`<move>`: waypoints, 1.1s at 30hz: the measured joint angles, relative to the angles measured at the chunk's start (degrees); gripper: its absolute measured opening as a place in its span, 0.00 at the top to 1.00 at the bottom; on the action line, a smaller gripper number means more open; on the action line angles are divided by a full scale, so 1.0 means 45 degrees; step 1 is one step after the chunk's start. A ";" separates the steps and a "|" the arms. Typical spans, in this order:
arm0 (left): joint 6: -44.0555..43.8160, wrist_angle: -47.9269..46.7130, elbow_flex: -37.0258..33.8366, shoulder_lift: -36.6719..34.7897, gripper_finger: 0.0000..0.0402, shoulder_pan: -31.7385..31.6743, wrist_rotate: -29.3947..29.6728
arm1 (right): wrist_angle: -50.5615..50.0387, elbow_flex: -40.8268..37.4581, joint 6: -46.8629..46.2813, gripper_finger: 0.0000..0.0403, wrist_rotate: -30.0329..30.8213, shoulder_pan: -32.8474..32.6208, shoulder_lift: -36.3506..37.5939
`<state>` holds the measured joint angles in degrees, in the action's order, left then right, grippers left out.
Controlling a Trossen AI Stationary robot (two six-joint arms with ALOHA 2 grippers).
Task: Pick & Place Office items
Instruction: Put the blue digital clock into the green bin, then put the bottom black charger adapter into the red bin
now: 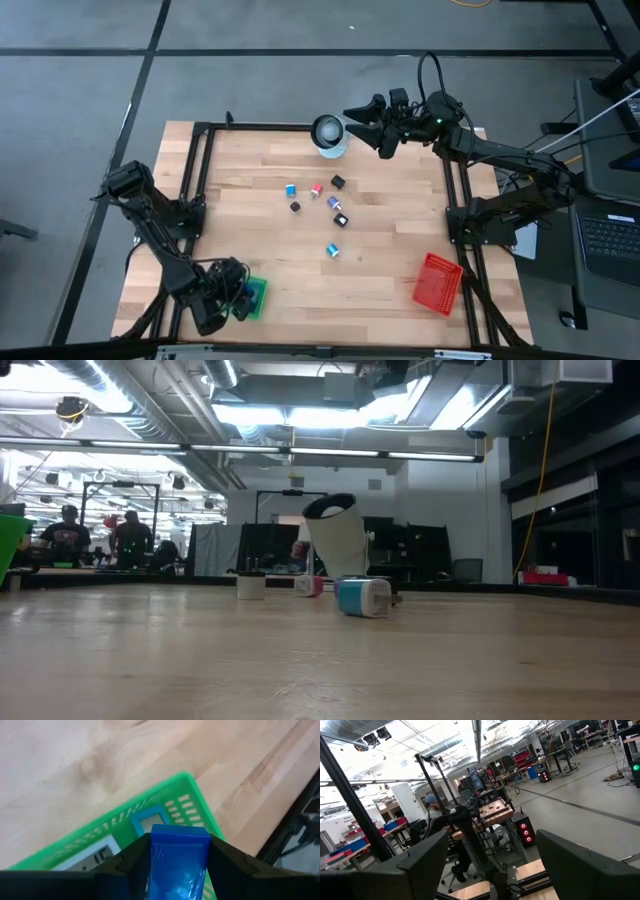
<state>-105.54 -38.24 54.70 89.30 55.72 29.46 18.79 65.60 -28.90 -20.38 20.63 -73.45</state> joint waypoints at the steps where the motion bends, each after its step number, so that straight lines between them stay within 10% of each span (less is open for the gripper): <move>1: -0.0039 -0.0007 0.0000 0.0000 0.58 -0.0050 -0.0039 | 0.0000 0.0000 0.0005 0.24 0.0000 -0.0002 0.0000; 13: -0.0092 0.0564 0.0039 -0.0225 0.43 -0.0685 0.0563 | 0.0009 0.0000 -0.0154 0.24 0.0867 -0.0002 0.0000; 21: -0.0028 0.0388 0.0311 -0.1703 0.41 -0.1263 0.5523 | -0.0231 0.0000 -0.1104 0.24 0.0390 -0.0061 -0.0028; 33: 0.5749 0.1703 0.0311 -0.5215 0.40 -0.4647 0.9523 | -1.1426 0.2440 0.3895 0.24 0.4731 -0.1332 -0.1430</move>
<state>-79.67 -30.58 56.10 65.83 34.81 72.31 -32.63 76.58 -11.38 0.91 14.64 -79.88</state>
